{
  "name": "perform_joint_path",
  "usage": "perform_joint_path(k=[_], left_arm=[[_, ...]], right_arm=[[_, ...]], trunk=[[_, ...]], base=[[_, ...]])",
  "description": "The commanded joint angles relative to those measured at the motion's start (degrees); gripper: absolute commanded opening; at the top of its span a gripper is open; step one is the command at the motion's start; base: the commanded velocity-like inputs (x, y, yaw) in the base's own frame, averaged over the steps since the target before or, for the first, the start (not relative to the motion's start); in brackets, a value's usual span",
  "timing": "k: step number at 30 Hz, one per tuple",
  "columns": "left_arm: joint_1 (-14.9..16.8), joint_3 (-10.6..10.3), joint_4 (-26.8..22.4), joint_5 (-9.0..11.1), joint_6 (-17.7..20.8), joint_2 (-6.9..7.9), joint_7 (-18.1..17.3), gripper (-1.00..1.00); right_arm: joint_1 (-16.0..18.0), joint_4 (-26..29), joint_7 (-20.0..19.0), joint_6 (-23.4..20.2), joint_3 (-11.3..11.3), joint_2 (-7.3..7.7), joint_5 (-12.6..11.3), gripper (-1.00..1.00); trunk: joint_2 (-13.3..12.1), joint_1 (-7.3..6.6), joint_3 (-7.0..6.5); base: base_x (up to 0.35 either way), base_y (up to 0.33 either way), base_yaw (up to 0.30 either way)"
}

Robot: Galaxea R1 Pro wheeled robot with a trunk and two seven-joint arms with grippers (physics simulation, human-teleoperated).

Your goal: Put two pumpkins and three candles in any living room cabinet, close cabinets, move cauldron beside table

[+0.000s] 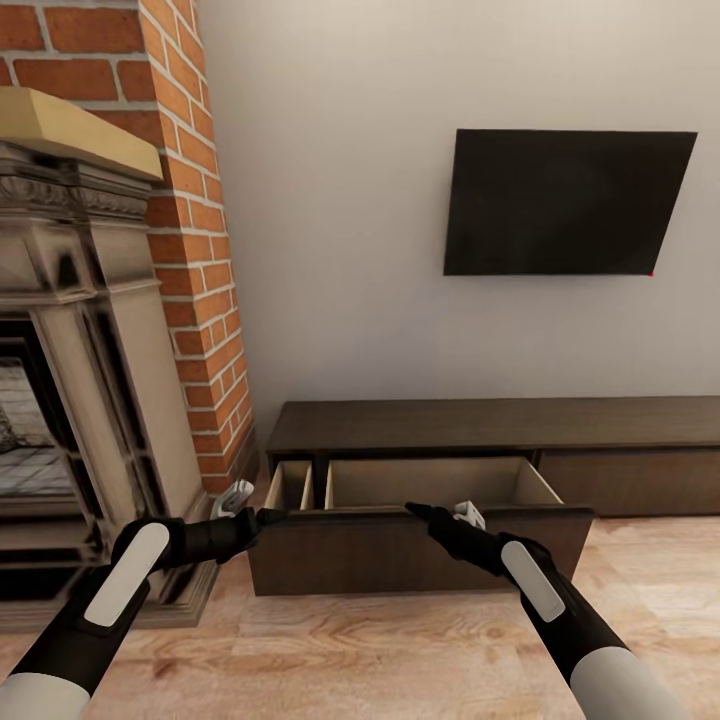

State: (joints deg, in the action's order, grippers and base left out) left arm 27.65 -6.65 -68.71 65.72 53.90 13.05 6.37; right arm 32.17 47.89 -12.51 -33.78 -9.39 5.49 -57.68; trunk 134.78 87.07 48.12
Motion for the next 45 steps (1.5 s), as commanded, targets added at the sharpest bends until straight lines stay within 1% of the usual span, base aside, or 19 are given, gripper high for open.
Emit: perform_joint_path(k=[1,9,18,21,23,24,26,27,29,30,32,34,36,38,39,41,42,44,45], left_arm=[[0.0,-0.1,0.0,0.6,0.0,0.04,0.7,1.00],[0.0,-0.2,0.5,0.4,-0.3,-0.03,0.9,1.00],[0.0,-0.3,0.6,-0.1,-0.6,-0.13,1.0,1.00],[0.0,-0.4,0.6,-0.9,-1.2,-0.21,1.0,1.00],[0.0,-0.5,0.6,-2.5,-2.8,-0.36,1.0,1.00],[0.0,-0.6,0.6,-3.0,-3.4,-0.42,1.0,1.00],[0.0,-0.8,0.9,-5.4,-5.8,-0.70,1.0,1.00],[0.0,-0.9,1.2,-6.1,-6.5,-0.78,1.0,1.00],[0.0,-1.4,3.3,-8.8,-9.5,-1.27,1.0,1.00],[0.0,-1.6,4.0,-9.4,-10.4,-1.52,1.0,1.00],[0.0,-2.4,6.8,-11.6,-13.8,-2.86,1.0,1.00],[0.0,-3.4,8.8,-14.2,-17.2,-4.30,1.0,1.00],[0.0,-4.9,10.1,-18.5,-21.1,-5.66,1.0,1.00],[0.0,-6.0,11.1,-21.8,-24.8,-7.06,1.0,1.00],[0.0,-6.2,11.4,-22.4,-25.7,-7.45,1.0,1.00],[0.0,-6.7,13.7,-24.4,-28.9,-8.82,1.0,1.00],[0.0,-6.8,14.4,-24.8,-29.6,-9.05,1.0,1.00],[0.0,-6.9,16.1,-25.9,-31.6,-9.60,1.0,1.00],[0.0,-7.0,16.4,-26.1,-32.1,-9.67,1.0,1.00]], right_arm=[[0.0,0.0,-0.1,-0.1,-0.1,0.05,0.0,1.00],[0.0,0.1,0.0,0.2,-0.3,0.05,0.9,1.00],[0.1,0.1,0.4,2.6,-0.6,0.05,1.1,1.00],[0.1,0.0,0.7,3.7,-0.7,-0.07,2.4,1.00],[0.1,0.0,1.6,4.9,-0.8,-0.21,5.1,1.00],[0.1,0.0,1.9,5.2,-0.8,-0.25,6.0,1.00],[0.1,-0.2,3.5,6.1,-0.9,-0.36,9.6,1.00],[0.1,-0.3,3.9,6.2,-0.9,-0.39,10.4,1.00],[0.1,-0.4,5.4,7.1,-0.9,-0.44,13.5,1.00],[0.1,-0.4,5.7,7.4,-0.9,-0.47,14.2,1.00],[0.1,-0.4,6.5,8.4,-1.0,-0.68,16.8,1.00],[0.1,-0.5,7.7,9.3,-1.0,-1.53,19.7,1.00],[0.1,-0.8,10.0,10.7,-1.0,-2.71,22.6,1.00],[0.1,-1.3,11.9,12.6,-1.0,-4.18,24.5,1.00],[0.1,-1.5,12.3,13.2,-1.0,-4.55,24.9,1.00],[0.1,-3.1,13.0,16.7,-1.1,-5.56,26.4,1.00],[0.1,-3.8,13.1,17.8,-1.1,-5.72,26.8,1.00],[0.2,-6.4,13.4,21.6,-1.1,-6.10,27.8,1.00],[0.2,-7.0,13.4,22.4,-1.1,-6.16,27.9,1.00]], trunk=[[0.4,0.21,0.25],[3.7,1.97,1.68],[7.3,3.95,3.30],[8.5,4.60,3.84],[8.5,4.66,4.28],[8.5,4.68,4.50],[8.5,4.73,4.94],[8.5,4.76,5.17],[8.6,4.81,5.61],[8.6,4.84,5.83],[8.6,4.89,6.27],[8.6,4.94,6.72],[8.7,4.99,7.16],[8.7,5.04,7.60],[8.7,5.07,7.82],[8.7,5.12,8.27],[8.7,5.15,8.49],[8.8,5.20,8.93],[8.8,5.22,9.15]], base=[[0.000,0.000,0.000],[0.000,0.000,0.000],[0.000,0.000,0.000],[0.000,0.000,0.000],[0.000,0.000,0.000],[0.000,0.000,0.000],[0.000,0.000,0.000],[0.000,0.000,0.000],[0.000,0.000,0.000],[0.000,0.000,0.000],[0.000,0.000,0.000],[0.000,0.000,0.000],[0.000,0.000,0.000],[0.000,0.000,0.000],[0.000,0.000,0.000],[0.000,0.000,0.000],[0.000,0.000,0.000],[0.000,0.000,0.000],[0.000,0.000,0.000]])
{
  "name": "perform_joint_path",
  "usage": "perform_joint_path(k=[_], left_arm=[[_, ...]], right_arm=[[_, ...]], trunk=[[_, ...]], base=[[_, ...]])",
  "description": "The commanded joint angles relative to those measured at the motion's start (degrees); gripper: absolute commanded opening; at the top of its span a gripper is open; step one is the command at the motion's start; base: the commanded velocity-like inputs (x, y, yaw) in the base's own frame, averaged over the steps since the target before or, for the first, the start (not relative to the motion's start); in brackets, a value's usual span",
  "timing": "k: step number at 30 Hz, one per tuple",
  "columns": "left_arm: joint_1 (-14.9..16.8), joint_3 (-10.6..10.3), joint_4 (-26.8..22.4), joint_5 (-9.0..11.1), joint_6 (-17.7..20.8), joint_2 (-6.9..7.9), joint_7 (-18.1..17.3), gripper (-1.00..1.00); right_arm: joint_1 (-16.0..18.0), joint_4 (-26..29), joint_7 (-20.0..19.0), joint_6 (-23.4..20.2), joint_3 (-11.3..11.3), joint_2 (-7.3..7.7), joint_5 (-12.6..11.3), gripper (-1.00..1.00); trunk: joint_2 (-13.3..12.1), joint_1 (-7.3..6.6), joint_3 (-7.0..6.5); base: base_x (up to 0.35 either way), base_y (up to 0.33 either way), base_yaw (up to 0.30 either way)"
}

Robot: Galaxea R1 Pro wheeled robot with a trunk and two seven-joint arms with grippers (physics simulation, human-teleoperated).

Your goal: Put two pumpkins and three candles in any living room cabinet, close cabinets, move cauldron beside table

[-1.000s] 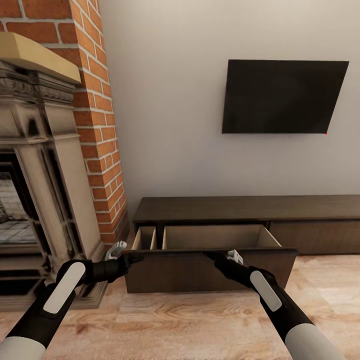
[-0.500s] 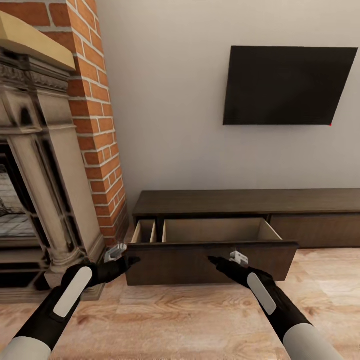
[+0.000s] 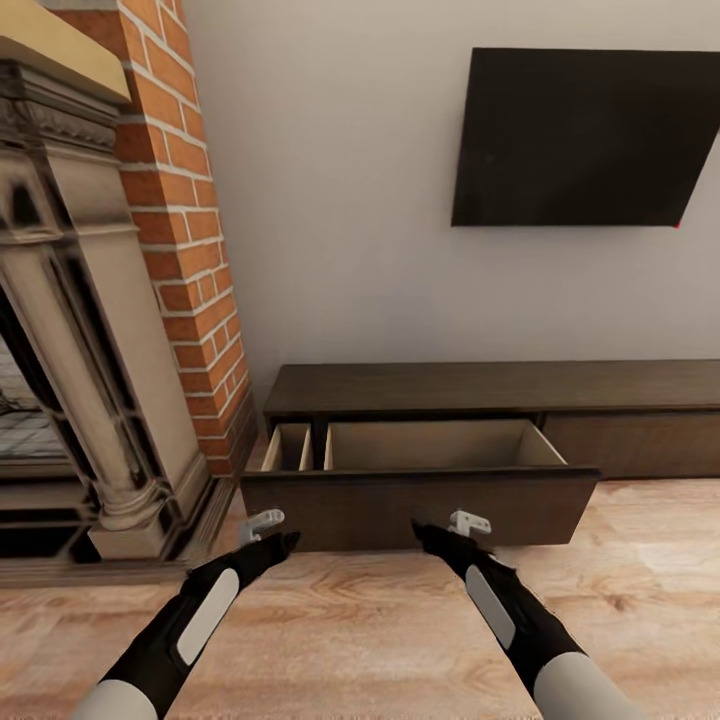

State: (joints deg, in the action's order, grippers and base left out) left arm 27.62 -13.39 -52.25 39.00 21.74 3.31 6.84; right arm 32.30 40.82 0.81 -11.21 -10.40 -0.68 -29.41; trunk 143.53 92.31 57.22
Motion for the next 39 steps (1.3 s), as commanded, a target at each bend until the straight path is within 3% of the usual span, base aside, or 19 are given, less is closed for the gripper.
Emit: perform_joint_path(k=[1,6,8,13,17,19,23,26,33,39], left_arm=[[0.0,-0.3,0.3,0.1,-0.8,-0.04,0.5,1.00],[0.0,-0.3,2.8,-2.4,-6.7,-0.28,0.6,1.00],[0.0,-0.4,4.4,-3.9,-10.2,-0.52,0.6,1.00],[0.0,-0.8,7.6,-6.7,-16.7,-1.83,0.6,1.00],[0.0,-0.8,9.8,-10.0,-20.3,-2.72,0.7,1.00],[0.0,-0.8,11.3,-11.0,-24.0,-3.23,0.8,1.00],[0.0,-0.8,13.3,-11.6,-29.3,-3.78,0.8,1.00],[0.0,-0.8,13.9,-11.8,-30.9,-3.95,0.8,1.00],[0.0,-0.8,14.1,-11.9,-33.4,-4.07,0.8,1.00],[0.0,-0.8,14.1,-11.9,-35.3,-4.10,0.8,1.00]], right_arm=[[0.0,-1.3,0.1,1.1,-0.1,-0.06,-0.1,1.00],[0.0,-7.3,0.2,5.7,-0.2,-0.21,0.5,1.00],[0.0,-8.9,0.2,8.2,-1.2,-0.33,0.5,1.00],[0.0,-10.0,0.2,14.8,-3.7,-0.49,0.5,1.00],[0.0,-10.4,0.2,19.9,-4.2,-0.50,0.5,1.00],[0.0,-11.5,0.2,23.7,-4.3,-0.57,1.8,1.00],[0.0,-14.3,0.1,29.7,-4.3,-1.32,4.9,1.00],[0.0,-15.9,0.1,31.6,-4.3,-1.98,6.1,1.00],[0.0,-16.6,-0.4,33.0,-4.4,-2.20,6.6,1.00],[0.0,-17.6,-0.6,37.8,-4.3,-2.22,6.6,1.00]], trunk=[[0.0,0.01,0.28],[0.1,0.14,1.39],[0.1,0.19,1.83],[0.2,0.32,2.94],[0.3,0.42,3.83],[0.3,0.47,4.27],[0.3,0.58,5.16],[0.4,0.65,5.82],[0.4,0.70,6.27],[0.4,0.70,6.27]], base=[[0.000,0.000,0.000],[0.000,0.000,0.000],[0.000,0.000,0.000],[0.000,0.000,0.000],[0.000,0.000,0.000],[0.000,0.000,0.000],[0.000,0.000,0.000],[0.000,0.000,0.000],[0.000,0.000,0.000],[0.000,0.000,0.000]])
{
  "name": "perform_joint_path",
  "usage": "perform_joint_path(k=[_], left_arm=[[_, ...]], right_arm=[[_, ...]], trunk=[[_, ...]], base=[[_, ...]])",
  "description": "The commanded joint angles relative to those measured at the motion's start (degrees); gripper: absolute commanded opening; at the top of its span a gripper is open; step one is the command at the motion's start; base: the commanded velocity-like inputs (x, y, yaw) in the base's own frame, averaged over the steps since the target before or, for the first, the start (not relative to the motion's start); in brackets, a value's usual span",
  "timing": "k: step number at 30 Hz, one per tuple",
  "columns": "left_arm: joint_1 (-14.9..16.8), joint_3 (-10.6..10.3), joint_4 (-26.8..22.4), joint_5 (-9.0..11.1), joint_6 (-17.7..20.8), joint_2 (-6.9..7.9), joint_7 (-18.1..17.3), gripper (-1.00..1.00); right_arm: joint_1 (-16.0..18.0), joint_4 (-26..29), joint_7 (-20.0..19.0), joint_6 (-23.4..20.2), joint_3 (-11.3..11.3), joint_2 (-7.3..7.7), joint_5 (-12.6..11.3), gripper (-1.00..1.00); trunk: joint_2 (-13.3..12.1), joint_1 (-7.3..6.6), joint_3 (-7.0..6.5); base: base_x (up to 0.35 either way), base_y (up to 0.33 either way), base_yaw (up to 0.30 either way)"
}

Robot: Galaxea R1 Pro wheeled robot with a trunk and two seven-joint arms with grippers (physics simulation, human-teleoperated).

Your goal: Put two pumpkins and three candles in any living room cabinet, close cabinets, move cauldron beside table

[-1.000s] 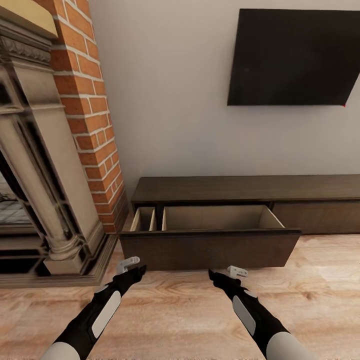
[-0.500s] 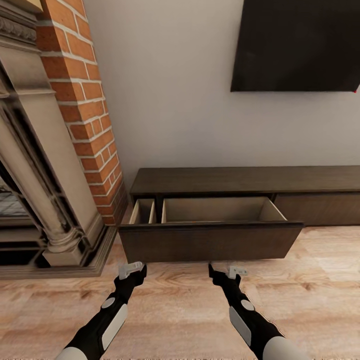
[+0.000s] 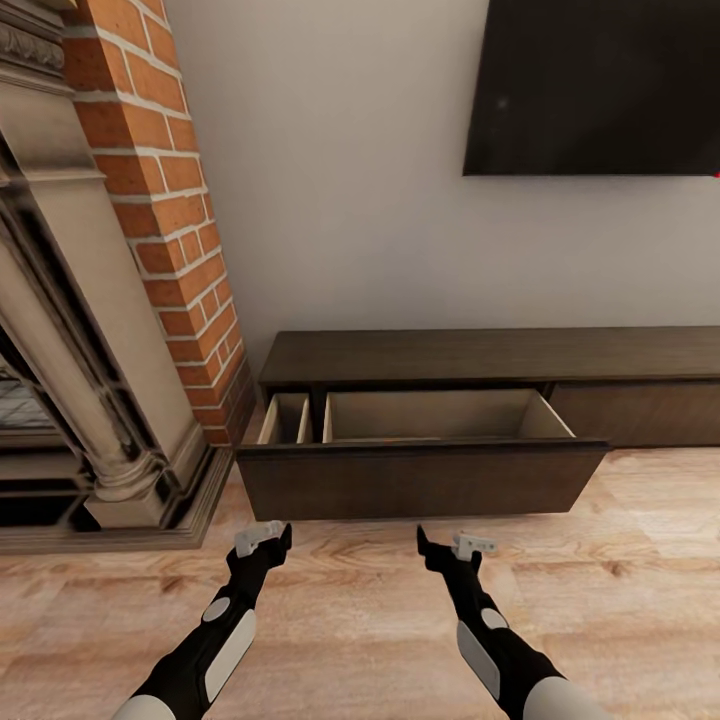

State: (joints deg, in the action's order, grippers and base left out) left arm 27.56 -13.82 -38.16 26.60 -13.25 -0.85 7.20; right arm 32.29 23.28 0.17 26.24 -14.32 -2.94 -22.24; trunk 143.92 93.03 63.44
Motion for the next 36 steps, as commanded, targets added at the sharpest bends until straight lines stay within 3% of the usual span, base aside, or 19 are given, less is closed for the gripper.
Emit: perform_joint_path(k=[1,8,36], left_arm=[[0.0,-0.4,0.0,0.5,-0.4,0.06,0.4,1.00],[0.0,-0.8,0.0,0.2,-0.5,0.06,0.4,1.00],[0.0,-1.2,0.0,0.1,-0.5,0.06,0.4,1.00]], right_arm=[[0.0,-0.2,0.0,1.0,-0.4,0.04,-0.6,1.00],[0.0,-0.7,0.0,5.1,-0.4,0.04,-0.8,1.00],[0.0,-0.7,0.0,5.4,-0.4,0.04,-0.8,1.00]], trunk=[[0.0,-0.01,0.05],[0.0,-0.01,0.05],[0.0,-0.01,0.05]], base=[[0.000,0.000,0.000],[0.133,0.000,0.000],[0.220,0.000,0.000]])
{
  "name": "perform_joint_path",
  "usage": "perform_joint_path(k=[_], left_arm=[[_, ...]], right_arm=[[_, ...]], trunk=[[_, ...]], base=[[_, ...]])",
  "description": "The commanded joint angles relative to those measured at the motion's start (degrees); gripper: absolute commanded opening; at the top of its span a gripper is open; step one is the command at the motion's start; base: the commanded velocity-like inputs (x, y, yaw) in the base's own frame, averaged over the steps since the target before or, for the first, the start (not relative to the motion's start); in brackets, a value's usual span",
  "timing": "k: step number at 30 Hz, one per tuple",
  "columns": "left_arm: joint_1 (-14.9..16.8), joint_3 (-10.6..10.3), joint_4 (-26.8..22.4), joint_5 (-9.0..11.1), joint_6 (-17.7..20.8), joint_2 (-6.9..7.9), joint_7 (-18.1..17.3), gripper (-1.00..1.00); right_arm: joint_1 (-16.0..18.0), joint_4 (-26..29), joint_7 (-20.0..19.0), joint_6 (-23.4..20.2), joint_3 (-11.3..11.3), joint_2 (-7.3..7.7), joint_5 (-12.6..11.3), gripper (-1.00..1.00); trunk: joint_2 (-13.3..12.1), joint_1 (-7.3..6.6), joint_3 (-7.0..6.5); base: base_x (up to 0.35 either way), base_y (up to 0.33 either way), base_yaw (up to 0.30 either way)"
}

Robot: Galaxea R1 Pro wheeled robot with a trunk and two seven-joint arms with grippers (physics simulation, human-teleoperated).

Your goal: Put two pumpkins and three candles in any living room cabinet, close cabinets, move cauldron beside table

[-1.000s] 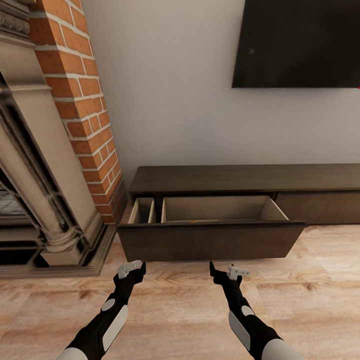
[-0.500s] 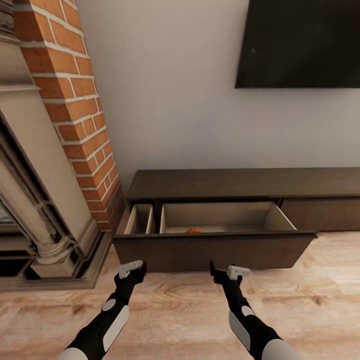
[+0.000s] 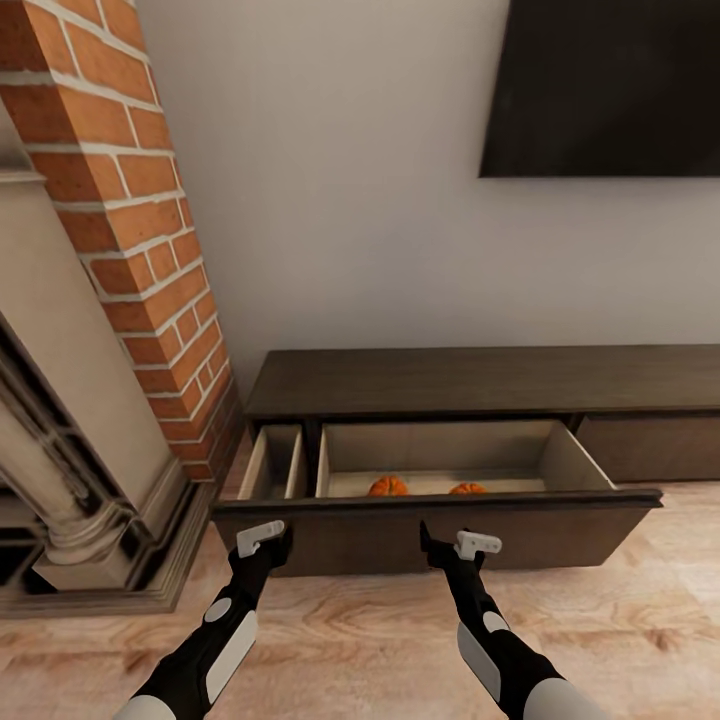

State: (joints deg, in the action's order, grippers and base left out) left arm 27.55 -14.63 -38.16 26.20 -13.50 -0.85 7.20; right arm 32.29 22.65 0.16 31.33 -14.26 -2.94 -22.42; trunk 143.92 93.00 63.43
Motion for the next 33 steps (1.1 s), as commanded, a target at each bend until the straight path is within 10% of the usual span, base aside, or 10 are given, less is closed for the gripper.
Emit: perform_joint_path(k=[1,33], left_arm=[[0.0,-0.4,0.0,0.5,-0.3,0.06,0.4,1.00],[0.0,-0.4,0.0,0.5,-0.3,0.07,0.4,1.00]], right_arm=[[0.0,-0.1,0.0,0.3,-0.4,0.04,-0.6,1.00],[0.0,-0.1,0.0,0.2,-0.4,0.00,-0.6,1.00]], trunk=[[0.0,0.01,0.05],[0.0,0.01,0.05]], base=[[0.206,0.000,0.000],[0.229,0.000,0.000]])
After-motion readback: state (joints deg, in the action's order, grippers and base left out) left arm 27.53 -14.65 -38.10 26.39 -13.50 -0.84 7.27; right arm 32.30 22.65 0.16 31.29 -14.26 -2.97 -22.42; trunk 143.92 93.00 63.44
